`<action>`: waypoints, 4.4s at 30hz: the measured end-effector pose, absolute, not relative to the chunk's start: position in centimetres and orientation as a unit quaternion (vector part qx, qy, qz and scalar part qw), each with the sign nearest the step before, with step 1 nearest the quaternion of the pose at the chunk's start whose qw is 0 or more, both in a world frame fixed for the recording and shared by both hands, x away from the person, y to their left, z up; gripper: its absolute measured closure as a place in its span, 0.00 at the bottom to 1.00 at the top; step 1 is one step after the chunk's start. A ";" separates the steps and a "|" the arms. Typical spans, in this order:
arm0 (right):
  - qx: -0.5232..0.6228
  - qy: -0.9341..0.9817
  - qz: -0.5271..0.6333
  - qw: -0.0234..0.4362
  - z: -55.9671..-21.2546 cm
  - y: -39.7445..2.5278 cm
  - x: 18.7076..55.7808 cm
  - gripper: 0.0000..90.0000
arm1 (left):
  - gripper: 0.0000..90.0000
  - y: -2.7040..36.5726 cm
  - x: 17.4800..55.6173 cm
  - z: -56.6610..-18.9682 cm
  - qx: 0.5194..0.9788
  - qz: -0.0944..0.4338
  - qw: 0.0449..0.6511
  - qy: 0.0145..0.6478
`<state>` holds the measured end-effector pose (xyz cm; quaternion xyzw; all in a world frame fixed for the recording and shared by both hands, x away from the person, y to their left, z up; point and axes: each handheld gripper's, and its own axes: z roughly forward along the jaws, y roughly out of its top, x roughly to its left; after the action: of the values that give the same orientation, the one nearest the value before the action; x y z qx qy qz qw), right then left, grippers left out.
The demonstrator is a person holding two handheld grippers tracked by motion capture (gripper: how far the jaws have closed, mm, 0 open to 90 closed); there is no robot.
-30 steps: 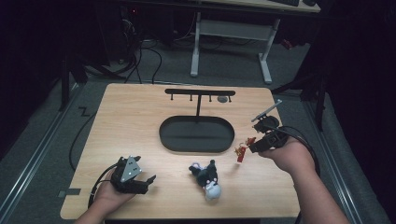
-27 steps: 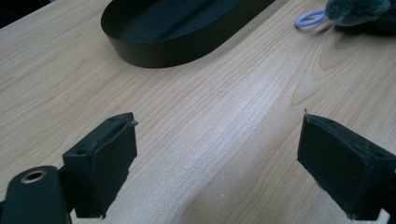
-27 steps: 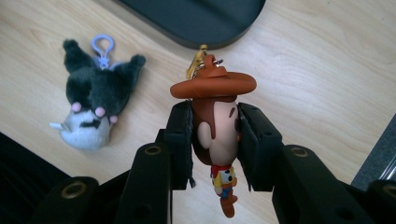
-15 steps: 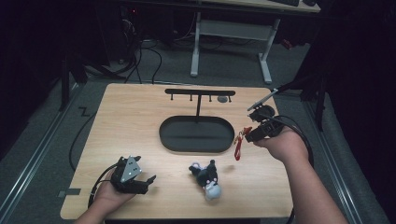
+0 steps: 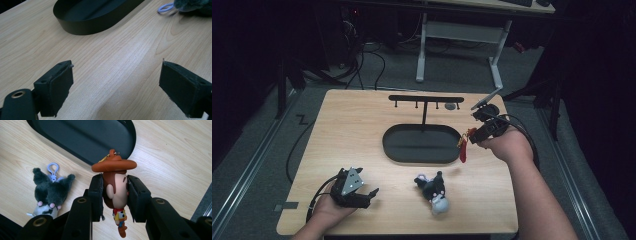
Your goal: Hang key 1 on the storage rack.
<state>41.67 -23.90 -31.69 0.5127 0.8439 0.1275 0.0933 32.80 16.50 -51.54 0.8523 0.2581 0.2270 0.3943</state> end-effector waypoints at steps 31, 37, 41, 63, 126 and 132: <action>0.526 0.839 0.107 0.093 -28.4 -23.0 46.8 0.75 | 0.14 16.8 32.9 -51.6 0.852 0.223 0.394 0.263; 0.524 0.838 0.114 0.100 -28.0 -22.6 47.5 0.75 | 0.14 16.8 33.0 -51.7 0.853 0.222 0.393 0.264; 0.527 0.835 0.117 0.106 -27.8 -22.3 48.0 0.75 | 0.14 16.8 33.1 -51.7 0.853 0.220 0.392 0.264; 0.542 0.822 0.121 0.127 -28.8 -22.2 50.6 0.75 | 0.15 17.0 33.1 -51.7 0.853 0.218 0.392 0.266; 0.553 0.776 0.262 0.150 -45.3 -25.8 34.7 0.47 | 0.20 15.7 32.7 -51.4 0.859 0.196 0.396 0.258; 0.542 0.755 0.314 0.194 -48.8 -26.4 30.0 0.46 | 0.24 15.1 32.0 -51.0 0.861 0.189 0.403 0.246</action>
<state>30.01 -26.45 -48.78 0.5424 0.7546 0.3143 0.1939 31.99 15.06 -51.05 0.8609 0.2460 0.1893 0.4030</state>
